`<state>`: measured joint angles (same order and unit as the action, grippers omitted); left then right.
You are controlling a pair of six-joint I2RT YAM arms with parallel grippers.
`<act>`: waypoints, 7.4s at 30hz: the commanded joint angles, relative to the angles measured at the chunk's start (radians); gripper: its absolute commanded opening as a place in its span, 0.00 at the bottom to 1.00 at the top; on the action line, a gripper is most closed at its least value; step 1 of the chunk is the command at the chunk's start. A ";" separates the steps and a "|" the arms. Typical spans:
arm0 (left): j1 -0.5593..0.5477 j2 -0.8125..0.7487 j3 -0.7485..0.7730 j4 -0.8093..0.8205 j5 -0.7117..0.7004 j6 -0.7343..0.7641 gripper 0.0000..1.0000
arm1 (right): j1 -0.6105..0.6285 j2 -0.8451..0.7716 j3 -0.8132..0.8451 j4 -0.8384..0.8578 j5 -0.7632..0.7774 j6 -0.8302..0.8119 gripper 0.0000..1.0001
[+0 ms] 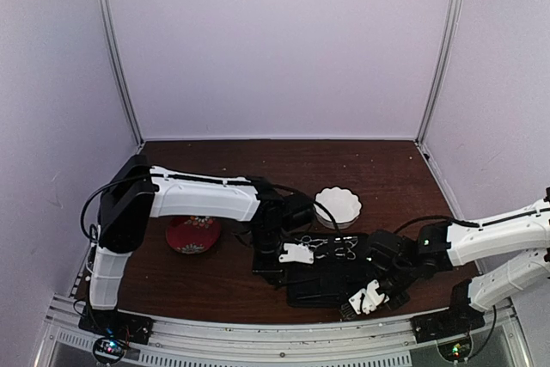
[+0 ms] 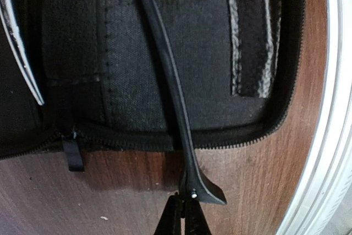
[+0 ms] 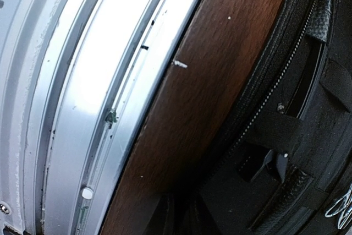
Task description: Sort the hair-cutting tools
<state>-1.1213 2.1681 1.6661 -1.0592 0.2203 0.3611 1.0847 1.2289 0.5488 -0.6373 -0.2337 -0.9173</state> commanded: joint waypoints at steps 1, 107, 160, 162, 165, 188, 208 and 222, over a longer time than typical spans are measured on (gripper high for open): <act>-0.018 0.030 0.048 -0.028 -0.039 0.037 0.00 | 0.013 0.030 -0.046 0.077 0.099 -0.020 0.08; 0.259 0.073 0.122 0.419 0.166 -0.423 0.35 | -0.153 -0.193 0.126 -0.068 0.011 0.151 0.36; 0.249 0.125 0.107 0.354 0.035 -0.364 0.11 | -0.159 -0.165 0.109 0.008 0.060 0.204 0.32; 0.245 0.101 0.102 0.351 0.010 -0.362 0.00 | -0.161 -0.171 0.109 0.008 0.065 0.205 0.32; 0.238 0.021 0.058 0.350 -0.062 -0.339 0.00 | -0.170 -0.188 0.112 0.008 0.068 0.217 0.32; -0.076 -0.523 -0.539 0.756 -0.694 -0.178 0.00 | -0.291 -0.187 0.310 0.022 0.014 0.305 0.32; -0.294 -0.520 -0.634 0.768 -0.705 -0.533 0.13 | -0.293 -0.031 0.332 0.007 -0.176 0.206 0.34; -0.099 -0.377 -0.567 0.497 -0.149 -0.676 0.36 | -0.293 0.002 0.311 0.046 -0.184 0.220 0.34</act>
<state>-1.2369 1.7531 1.0912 -0.5091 -0.0834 -0.3016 0.7959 1.2442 0.8616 -0.6106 -0.4095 -0.7033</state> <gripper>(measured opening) 0.353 0.337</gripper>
